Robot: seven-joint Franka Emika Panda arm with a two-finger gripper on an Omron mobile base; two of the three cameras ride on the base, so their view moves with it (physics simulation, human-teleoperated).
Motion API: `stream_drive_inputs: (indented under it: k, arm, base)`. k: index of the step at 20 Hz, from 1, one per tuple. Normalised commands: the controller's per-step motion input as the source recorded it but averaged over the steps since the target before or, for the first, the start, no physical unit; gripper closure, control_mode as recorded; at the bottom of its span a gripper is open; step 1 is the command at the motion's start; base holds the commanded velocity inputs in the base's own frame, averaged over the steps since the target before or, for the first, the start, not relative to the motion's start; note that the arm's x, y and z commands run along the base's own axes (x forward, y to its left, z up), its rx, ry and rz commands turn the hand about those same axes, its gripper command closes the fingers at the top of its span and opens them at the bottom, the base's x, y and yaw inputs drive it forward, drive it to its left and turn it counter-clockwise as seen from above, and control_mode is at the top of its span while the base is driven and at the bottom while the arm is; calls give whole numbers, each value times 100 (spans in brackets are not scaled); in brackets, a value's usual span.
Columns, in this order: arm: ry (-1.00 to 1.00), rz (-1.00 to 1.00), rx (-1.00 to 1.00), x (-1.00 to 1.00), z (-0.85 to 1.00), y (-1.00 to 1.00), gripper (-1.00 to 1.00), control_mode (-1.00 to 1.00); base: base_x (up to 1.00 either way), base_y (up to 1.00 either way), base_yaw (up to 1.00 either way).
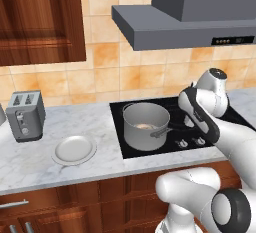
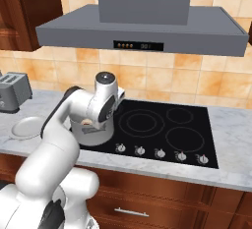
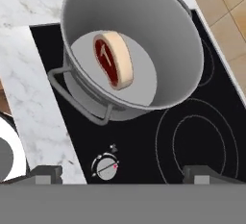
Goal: Retrieve the frozen meat and place it in the pot on a burner. Then turn the burner on.
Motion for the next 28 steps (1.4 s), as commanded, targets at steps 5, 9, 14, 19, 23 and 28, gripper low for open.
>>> stream_drive_inputs:
  k: [5, 9, 14, 19, 23, 28]
  arm:
    - [0, -19, 16, 0, -2, -11, -100, -100]
    - [0, -21, 12, 0, -7, -6, -100, -100]
    - [2, -20, 4, 0, -17, -1, -100, -100]
    - [6, -17, 1, 0, -17, 0, -100, -100]
    - [5, -15, 3, 0, -15, -1, -100, -100]
    - [2, -10, 9, 0, -20, -4, -100, -100]
  base:
    - [0, 0, 0]
    - [0, 0, 0]
    - [0, 0, 0]
    - [0, 0, 0]
    - [0, 0, 0]
    - [0, 0, 0]
